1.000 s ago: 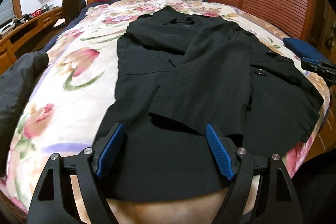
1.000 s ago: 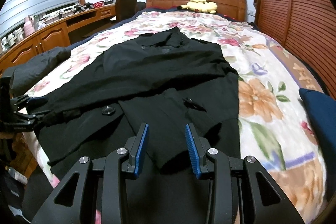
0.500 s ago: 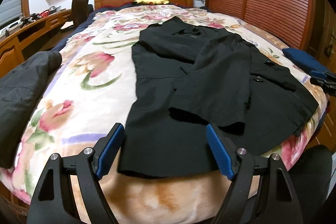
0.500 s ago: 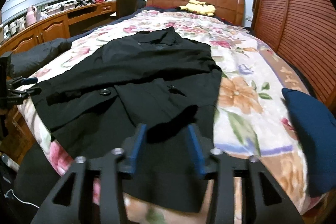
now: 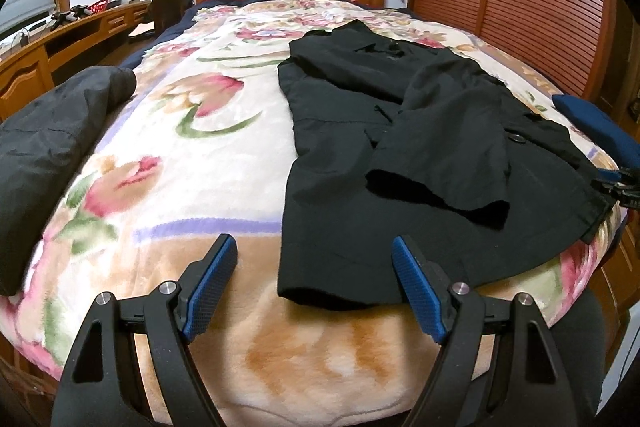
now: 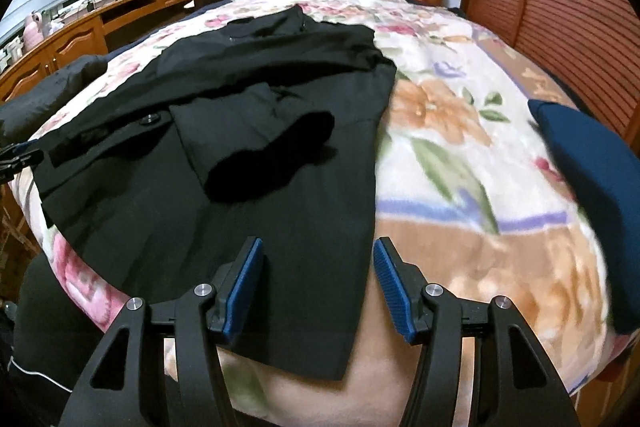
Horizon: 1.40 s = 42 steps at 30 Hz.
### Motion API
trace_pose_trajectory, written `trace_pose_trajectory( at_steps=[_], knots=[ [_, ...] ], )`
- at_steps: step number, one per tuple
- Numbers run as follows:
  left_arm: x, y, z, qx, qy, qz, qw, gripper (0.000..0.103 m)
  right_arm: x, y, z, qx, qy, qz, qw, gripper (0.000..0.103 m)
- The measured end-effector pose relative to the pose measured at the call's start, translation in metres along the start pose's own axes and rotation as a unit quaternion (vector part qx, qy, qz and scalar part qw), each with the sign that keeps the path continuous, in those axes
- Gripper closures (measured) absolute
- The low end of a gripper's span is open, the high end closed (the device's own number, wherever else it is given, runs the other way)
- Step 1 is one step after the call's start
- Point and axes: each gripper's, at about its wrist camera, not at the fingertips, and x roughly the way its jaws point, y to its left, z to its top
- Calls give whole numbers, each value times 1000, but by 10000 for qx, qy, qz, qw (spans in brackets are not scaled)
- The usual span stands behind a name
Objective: Fold large clothes
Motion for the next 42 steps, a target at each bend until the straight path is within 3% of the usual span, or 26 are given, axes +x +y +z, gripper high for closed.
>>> trace_pose_trajectory(
  at_steps=[9, 13, 15, 18, 20, 21, 23, 38, 42],
  knots=[
    [6, -2, 2, -3, -11, 59, 10000, 22, 3, 5, -6, -135, -12, 94, 9999, 44],
    [6, -2, 1, -10, -33, 62, 10000, 23, 3, 6, -8, -190, -17, 157, 9997, 51],
    [7, -2, 2, 13, -40, 45, 10000, 29, 3, 4, -9, -170, -10, 209, 9996, 53],
    [7, -2, 3, 25, -16, -69, 10000, 49, 3, 3, -9, -168, 0, 256, 9995, 58],
    [7, 0, 3, -36, 18, -210, 9998, 71, 1, 4, -10, -173, 10, 261, 9995, 58],
    [6, 0, 3, -65, 28, -236, 9997, 75, 1, 4, -10, -174, 19, 265, 9995, 58],
    [4, 0, 2, -17, 26, -316, 9995, 92, 1, 3, -9, -139, 37, 287, 9995, 58],
    [-36, -13, 11, 194, -388, -486, 9979, 98, 9, 7, -1, -191, 279, 298, 9990, 58],
    [-50, -16, 16, 239, -581, -517, 9967, 98, 5, 4, 1, -154, 228, 356, 9990, 84]
  ],
)
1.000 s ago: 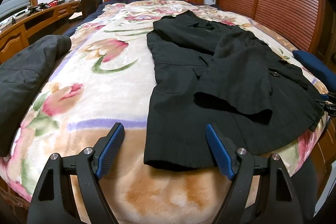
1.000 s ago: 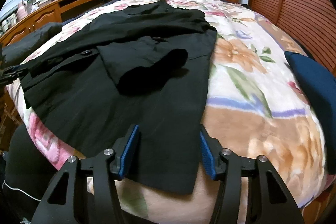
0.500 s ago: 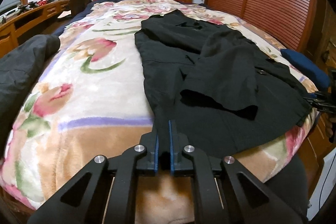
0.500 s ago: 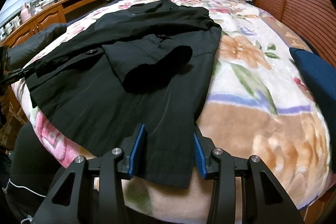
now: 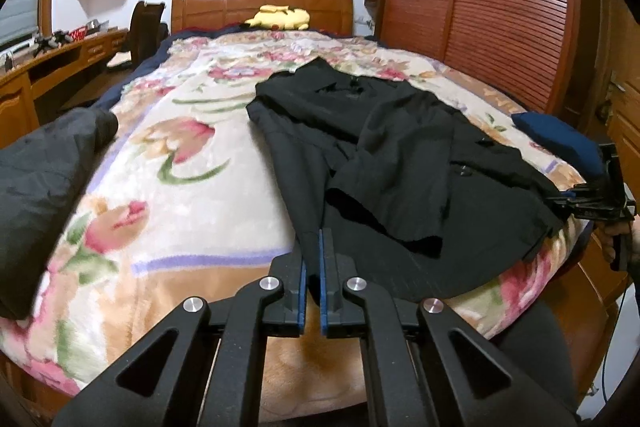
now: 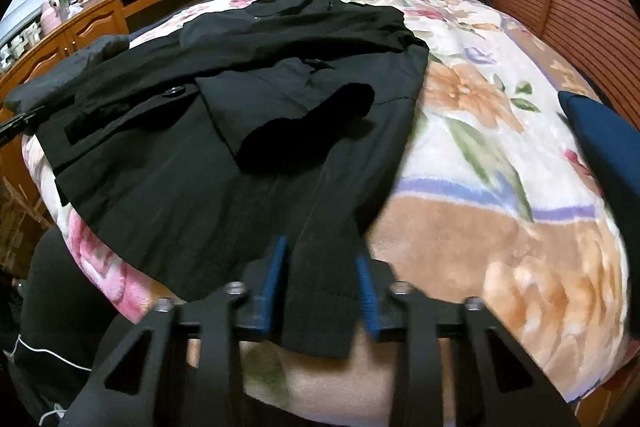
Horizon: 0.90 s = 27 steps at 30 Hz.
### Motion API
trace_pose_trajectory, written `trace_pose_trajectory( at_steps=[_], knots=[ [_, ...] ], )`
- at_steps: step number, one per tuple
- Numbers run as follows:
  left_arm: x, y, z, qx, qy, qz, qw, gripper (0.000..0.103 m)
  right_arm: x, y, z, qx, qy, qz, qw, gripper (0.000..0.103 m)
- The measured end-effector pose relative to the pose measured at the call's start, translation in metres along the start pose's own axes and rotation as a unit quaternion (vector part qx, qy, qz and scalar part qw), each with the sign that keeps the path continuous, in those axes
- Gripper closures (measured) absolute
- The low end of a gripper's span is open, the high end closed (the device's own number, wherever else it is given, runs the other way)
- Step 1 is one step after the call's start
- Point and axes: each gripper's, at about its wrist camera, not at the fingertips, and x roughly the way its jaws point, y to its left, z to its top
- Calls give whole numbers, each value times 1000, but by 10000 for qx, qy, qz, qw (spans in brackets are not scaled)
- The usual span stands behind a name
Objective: Fold large clothes
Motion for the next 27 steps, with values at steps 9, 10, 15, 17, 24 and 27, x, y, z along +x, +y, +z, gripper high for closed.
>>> trace_pose_trajectory(
  at_steps=[9, 10, 15, 17, 24, 27],
  knots=[
    [-44, -11, 21, 86, -526, -139, 9985, 98, -54, -2, 11, 88, -908, -66, 9958, 94],
    [-51, -13, 23, 119, -592, -141, 9981, 98, -63, -2, 13, 90, -1013, -53, 9948, 95],
    [-80, -15, 30, 115, -908, -221, 9956, 98, -104, -2, 17, 19, -1385, -9, 9904, 95],
    [-90, -14, 32, 112, -1037, -233, 9943, 98, -118, 0, 16, 8, -1502, 13, 9886, 95],
    [-121, -9, 40, 111, -1377, -188, 9902, 98, -164, 10, 4, -198, -1825, 20, 9830, 95],
    [-132, -8, 48, 148, -1491, -142, 9886, 98, -177, 12, 1, -299, -1950, 7, 9803, 95]
  ],
)
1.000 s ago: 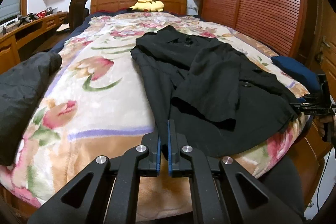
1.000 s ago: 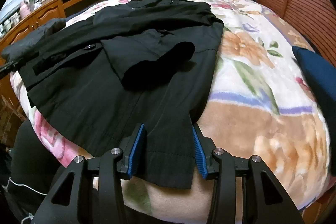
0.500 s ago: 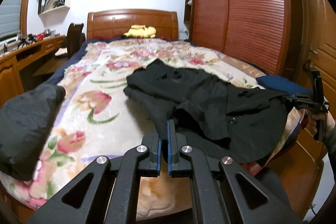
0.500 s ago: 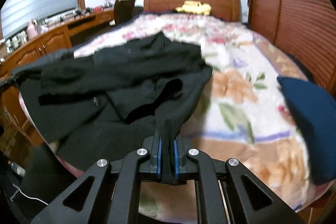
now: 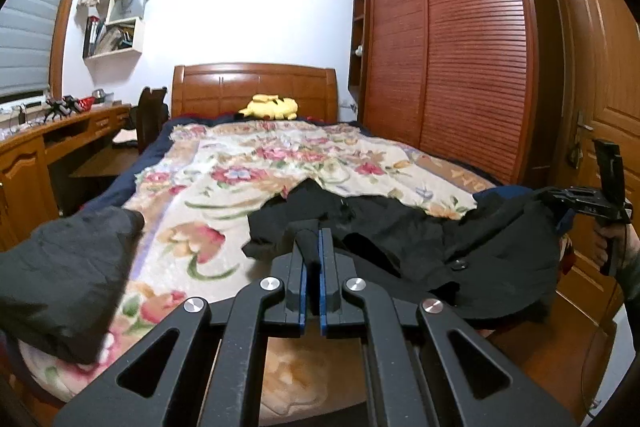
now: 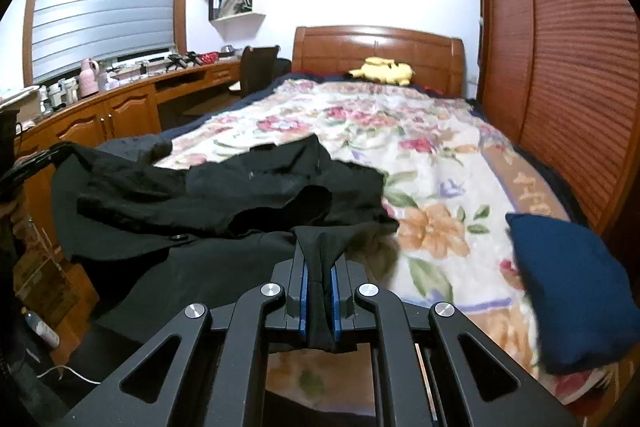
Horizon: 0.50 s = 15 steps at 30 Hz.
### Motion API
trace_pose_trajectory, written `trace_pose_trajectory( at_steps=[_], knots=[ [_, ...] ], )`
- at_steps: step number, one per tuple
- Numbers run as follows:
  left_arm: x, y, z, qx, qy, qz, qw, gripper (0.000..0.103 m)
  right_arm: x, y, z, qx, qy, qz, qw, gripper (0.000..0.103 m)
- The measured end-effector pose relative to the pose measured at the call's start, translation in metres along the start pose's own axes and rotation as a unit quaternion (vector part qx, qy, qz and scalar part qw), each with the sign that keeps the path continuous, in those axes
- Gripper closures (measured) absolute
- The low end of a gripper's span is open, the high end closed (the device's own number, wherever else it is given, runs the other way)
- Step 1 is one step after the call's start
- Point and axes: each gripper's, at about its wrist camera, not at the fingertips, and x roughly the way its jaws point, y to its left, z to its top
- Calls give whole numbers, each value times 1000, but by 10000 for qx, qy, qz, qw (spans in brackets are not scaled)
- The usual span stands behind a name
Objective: Fold large clothes
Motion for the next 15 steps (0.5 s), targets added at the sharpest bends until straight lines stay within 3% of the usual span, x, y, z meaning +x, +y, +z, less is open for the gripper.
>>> trace_pose_trajectory(
  at_steps=[15],
  knots=[
    [-52, -8, 41, 248, -558, 68, 9981, 98, -55, 13, 13, -332, -576, -49, 9978, 95]
  ],
)
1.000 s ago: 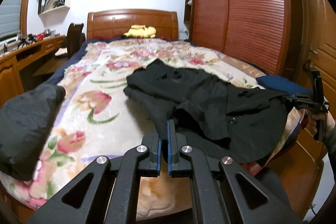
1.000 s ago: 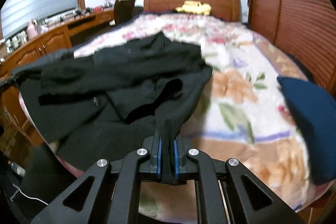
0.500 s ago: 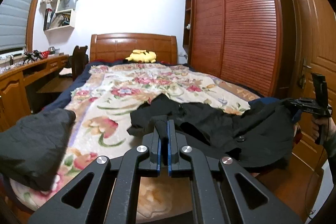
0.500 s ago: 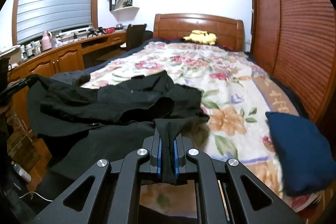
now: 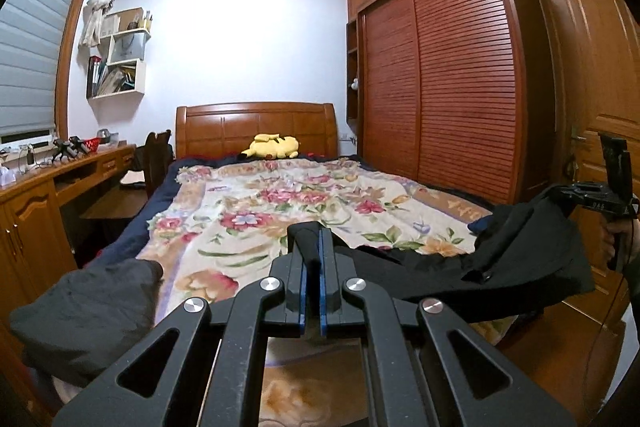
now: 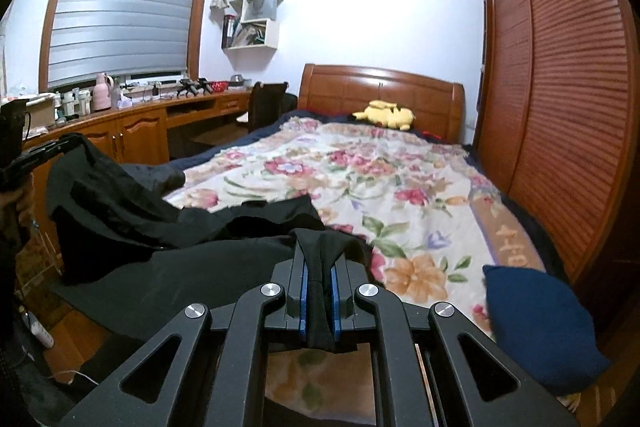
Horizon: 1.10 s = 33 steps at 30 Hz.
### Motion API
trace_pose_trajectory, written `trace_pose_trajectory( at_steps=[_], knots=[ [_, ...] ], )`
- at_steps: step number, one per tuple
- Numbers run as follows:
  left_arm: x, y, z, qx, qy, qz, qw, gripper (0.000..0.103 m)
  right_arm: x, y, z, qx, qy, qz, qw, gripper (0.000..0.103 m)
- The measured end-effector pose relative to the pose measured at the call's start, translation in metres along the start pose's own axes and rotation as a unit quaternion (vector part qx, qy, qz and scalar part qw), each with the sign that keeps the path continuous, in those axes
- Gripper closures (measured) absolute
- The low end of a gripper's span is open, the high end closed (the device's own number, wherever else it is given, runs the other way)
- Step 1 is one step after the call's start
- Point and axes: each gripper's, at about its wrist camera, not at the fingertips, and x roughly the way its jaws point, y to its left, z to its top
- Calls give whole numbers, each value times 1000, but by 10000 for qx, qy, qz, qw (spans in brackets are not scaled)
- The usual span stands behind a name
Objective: Fold large clothes
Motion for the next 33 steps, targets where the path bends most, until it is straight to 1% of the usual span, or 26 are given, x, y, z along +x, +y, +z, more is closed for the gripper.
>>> trace_pose_trajectory(
  at_steps=[3, 7, 11, 14, 17, 22, 27, 30, 33],
  knots=[
    [6, 6, -2, -31, 37, 50, 10000, 98, 2, 0, -3, -16, -50, 12, 10000, 95],
    [38, 17, -11, -155, 338, 103, 9993, 98, 29, -6, -8, 53, 91, -9, 9999, 95],
    [84, 26, -26, -164, 723, 331, 9967, 98, 76, -11, -11, 112, 366, -112, 9992, 95],
    [125, 37, -47, -248, 1110, 455, 9925, 98, 117, -15, -21, 163, 616, -192, 9978, 95],
    [154, 46, -63, -308, 1367, 588, 9884, 98, 149, -17, -32, 193, 816, -254, 9962, 95],
    [192, 54, -85, -380, 1741, 695, 9815, 98, 201, -21, -49, 175, 1236, -328, 9916, 95],
    [231, 58, -96, -337, 2030, 745, 9758, 98, 254, -26, -41, 57, 1615, -381, 9861, 95],
    [259, 61, -95, -284, 2138, 782, 9733, 98, 276, -27, -36, 23, 1688, -465, 9845, 95],
    [284, 66, -87, -281, 2162, 819, 9725, 98, 298, -31, -25, 94, 1649, -564, 9846, 95]
  ],
)
